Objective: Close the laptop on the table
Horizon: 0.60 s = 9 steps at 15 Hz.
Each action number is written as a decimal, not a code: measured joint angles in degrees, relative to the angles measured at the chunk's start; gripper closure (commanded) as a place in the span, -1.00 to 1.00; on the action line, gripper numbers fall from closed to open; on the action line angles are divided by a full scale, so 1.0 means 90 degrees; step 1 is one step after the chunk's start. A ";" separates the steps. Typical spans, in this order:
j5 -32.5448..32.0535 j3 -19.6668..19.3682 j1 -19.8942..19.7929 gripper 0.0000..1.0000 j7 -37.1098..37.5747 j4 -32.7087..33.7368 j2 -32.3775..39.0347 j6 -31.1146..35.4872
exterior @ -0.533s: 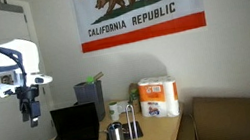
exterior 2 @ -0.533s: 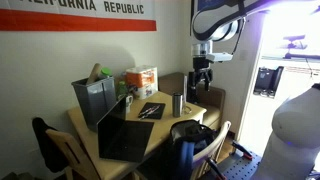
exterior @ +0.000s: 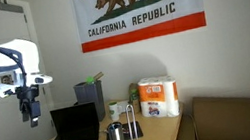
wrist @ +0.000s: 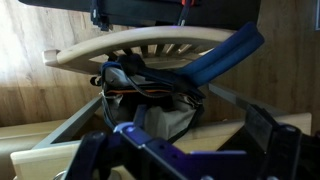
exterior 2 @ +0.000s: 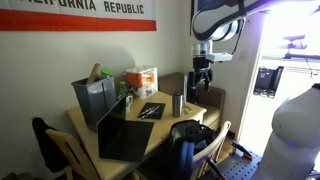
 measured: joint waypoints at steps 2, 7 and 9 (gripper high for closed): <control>0.0000 0.0000 -0.0002 -1.00 0.0000 0.0000 0.0000 0.0000; -0.0006 0.0048 0.0176 -1.00 -0.0887 0.0310 0.0738 0.0666; -0.0033 0.0137 0.0369 -1.00 -0.1352 0.0693 0.1523 0.1276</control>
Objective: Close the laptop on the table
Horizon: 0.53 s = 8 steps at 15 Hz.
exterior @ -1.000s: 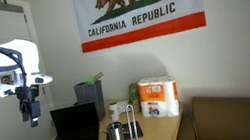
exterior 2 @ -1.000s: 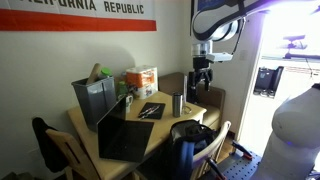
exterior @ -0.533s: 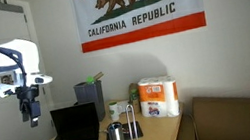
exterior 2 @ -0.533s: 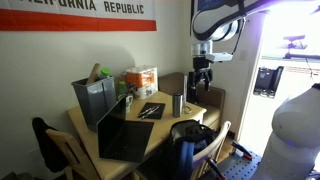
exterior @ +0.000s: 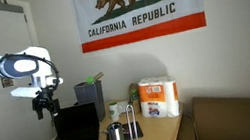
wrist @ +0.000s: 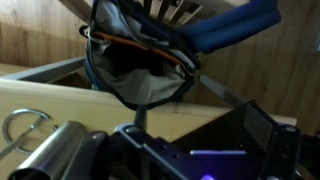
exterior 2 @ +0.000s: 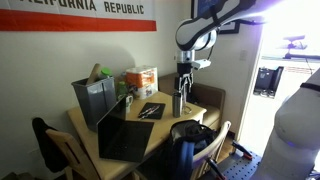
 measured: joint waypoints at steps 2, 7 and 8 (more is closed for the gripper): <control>-0.0054 0.0172 0.0157 -1.00 -0.0384 0.0502 0.0835 0.0494; -0.0543 0.0789 0.0427 -1.00 -0.0985 0.2142 0.2772 0.1202; -0.0690 0.0913 0.0477 -1.00 -0.1064 0.2529 0.3118 0.1264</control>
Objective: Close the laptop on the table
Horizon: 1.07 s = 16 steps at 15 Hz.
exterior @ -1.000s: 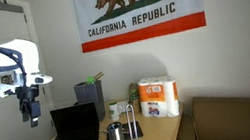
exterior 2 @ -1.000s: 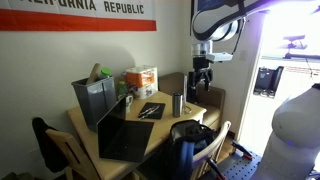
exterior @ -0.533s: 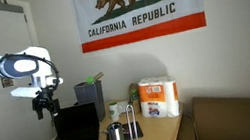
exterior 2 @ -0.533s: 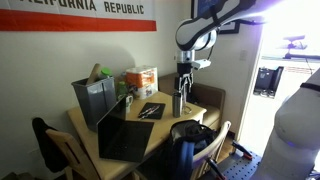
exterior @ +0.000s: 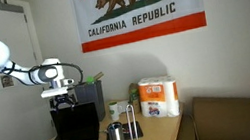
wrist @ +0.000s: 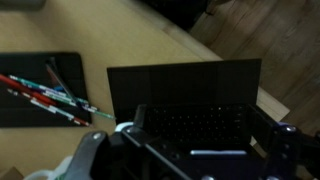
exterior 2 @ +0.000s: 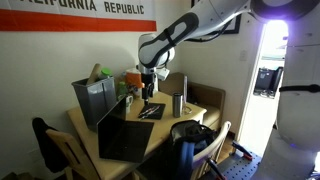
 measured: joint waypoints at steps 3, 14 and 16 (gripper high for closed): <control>-0.0364 0.0300 0.0198 -1.00 -0.0230 0.1207 0.0949 0.0234; -0.0459 0.0991 0.0445 -1.00 -0.0531 0.3144 0.2967 0.1314; -0.0456 0.1044 0.0446 -1.00 -0.0578 0.3153 0.3137 0.1332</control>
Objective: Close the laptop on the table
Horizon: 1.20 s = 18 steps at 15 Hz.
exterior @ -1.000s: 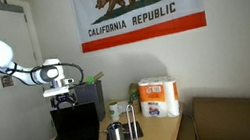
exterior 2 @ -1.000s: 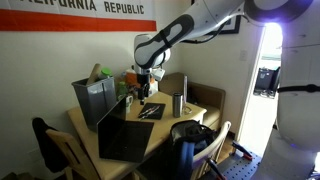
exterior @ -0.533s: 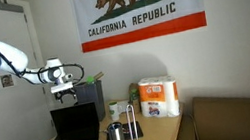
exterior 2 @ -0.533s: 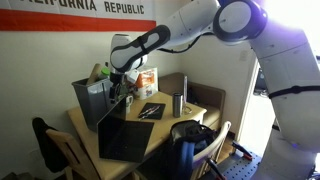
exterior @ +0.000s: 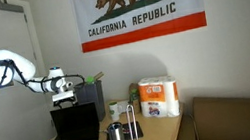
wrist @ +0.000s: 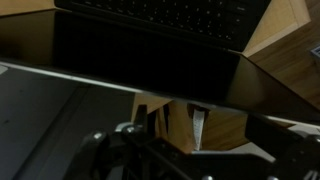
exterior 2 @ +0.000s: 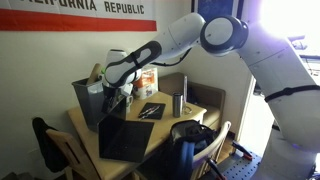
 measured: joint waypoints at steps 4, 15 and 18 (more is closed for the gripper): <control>-0.0001 0.0029 0.0001 -1.00 -0.0003 0.0010 0.0107 -0.0009; -0.0050 -0.0113 -0.0132 -1.00 -0.0217 0.0024 0.0045 -0.1732; -0.0004 -0.0115 -0.0296 -1.00 -0.0242 -0.0384 0.0029 -0.1769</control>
